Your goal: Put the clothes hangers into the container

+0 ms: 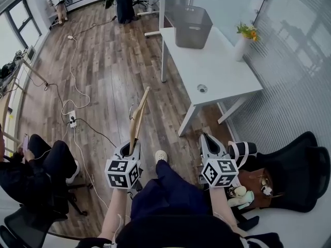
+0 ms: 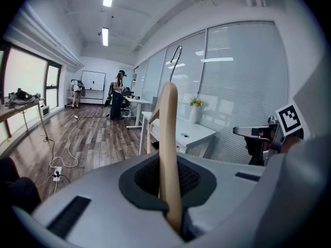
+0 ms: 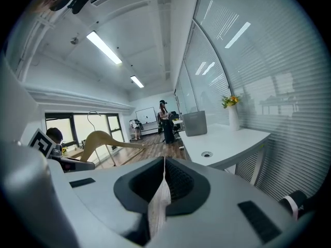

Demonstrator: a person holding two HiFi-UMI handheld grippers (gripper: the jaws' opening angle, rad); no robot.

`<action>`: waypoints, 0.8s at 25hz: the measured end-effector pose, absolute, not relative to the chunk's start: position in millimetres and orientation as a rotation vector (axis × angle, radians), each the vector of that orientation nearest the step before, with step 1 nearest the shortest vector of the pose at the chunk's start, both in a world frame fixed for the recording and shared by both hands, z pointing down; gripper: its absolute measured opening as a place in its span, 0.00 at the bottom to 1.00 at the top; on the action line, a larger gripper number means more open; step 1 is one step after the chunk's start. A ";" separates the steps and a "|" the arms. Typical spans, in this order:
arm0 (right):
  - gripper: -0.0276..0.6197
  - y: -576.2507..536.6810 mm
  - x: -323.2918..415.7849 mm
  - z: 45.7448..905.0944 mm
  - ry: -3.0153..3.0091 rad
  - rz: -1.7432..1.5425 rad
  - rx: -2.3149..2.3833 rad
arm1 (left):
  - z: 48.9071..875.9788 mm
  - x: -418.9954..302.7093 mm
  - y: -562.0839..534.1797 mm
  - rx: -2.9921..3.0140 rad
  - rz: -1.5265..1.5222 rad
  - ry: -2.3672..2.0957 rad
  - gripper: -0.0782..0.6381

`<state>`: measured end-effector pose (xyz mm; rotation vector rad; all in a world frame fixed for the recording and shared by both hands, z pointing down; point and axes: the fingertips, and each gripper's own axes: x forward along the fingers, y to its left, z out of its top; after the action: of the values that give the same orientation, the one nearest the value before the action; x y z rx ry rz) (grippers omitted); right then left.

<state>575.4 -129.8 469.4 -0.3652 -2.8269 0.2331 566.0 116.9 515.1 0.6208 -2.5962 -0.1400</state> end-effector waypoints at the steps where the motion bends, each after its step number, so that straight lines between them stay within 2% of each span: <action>1: 0.09 -130.0 572.0 469.1 -2.827 0.231 -0.368 | 515.3 563.2 116.7 0.618 -0.145 -2.593 0.14; 20: 0.09 -134.1 458.1 474.9 -2.818 0.236 -0.362 | 517.0 448.2 113.7 0.627 -0.129 -2.587 0.14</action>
<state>458.1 -134.1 474.9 -0.3620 -2.8178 0.2362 448.2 113.7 517.0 0.6266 -2.5866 -0.1287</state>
